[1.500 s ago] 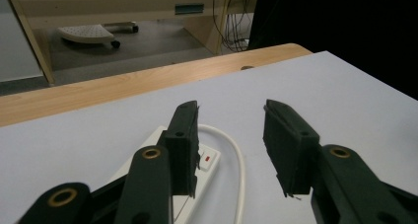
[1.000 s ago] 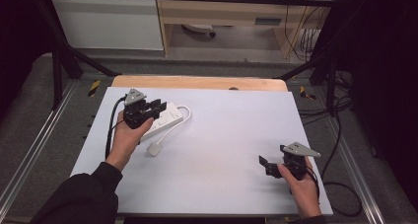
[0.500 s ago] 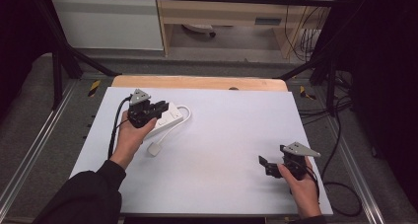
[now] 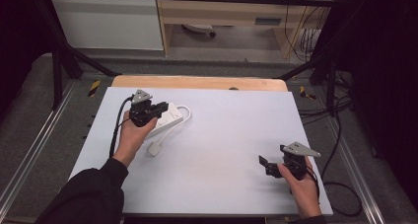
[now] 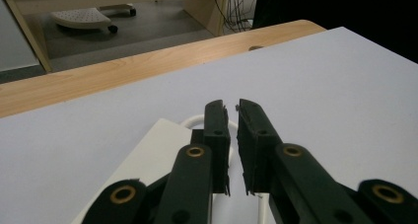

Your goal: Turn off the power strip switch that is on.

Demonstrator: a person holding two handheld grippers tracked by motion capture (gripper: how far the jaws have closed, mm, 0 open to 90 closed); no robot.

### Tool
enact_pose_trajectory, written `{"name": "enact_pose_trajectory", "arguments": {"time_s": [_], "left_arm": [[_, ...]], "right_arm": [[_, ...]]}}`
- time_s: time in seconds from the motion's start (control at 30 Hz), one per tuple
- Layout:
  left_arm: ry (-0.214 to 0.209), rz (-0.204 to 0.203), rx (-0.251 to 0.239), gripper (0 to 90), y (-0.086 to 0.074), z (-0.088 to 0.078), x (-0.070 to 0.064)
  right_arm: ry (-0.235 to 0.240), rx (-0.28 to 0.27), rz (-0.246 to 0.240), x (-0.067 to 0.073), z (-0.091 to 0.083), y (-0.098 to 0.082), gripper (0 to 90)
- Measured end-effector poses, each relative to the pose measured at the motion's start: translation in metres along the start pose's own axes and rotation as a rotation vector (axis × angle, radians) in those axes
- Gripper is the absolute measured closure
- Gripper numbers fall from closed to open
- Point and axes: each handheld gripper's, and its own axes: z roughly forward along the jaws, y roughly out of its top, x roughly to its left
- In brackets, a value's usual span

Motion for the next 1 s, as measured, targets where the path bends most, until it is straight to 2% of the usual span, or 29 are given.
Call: {"name": "enact_pose_trajectory", "arguments": {"time_s": [0.63,1.0], "left_arm": [[-0.002,-0.01,0.036,89.3,-0.006,0.011,0.005],[0.001,-0.014,0.068,89.9,-0.009,0.015,0.008]], "right_arm": [[0.002,0.0,0.003,-0.001,0.0,0.0,5.0],[0.002,0.0,0.003,-0.001,0.0,0.0,5.0]]}}
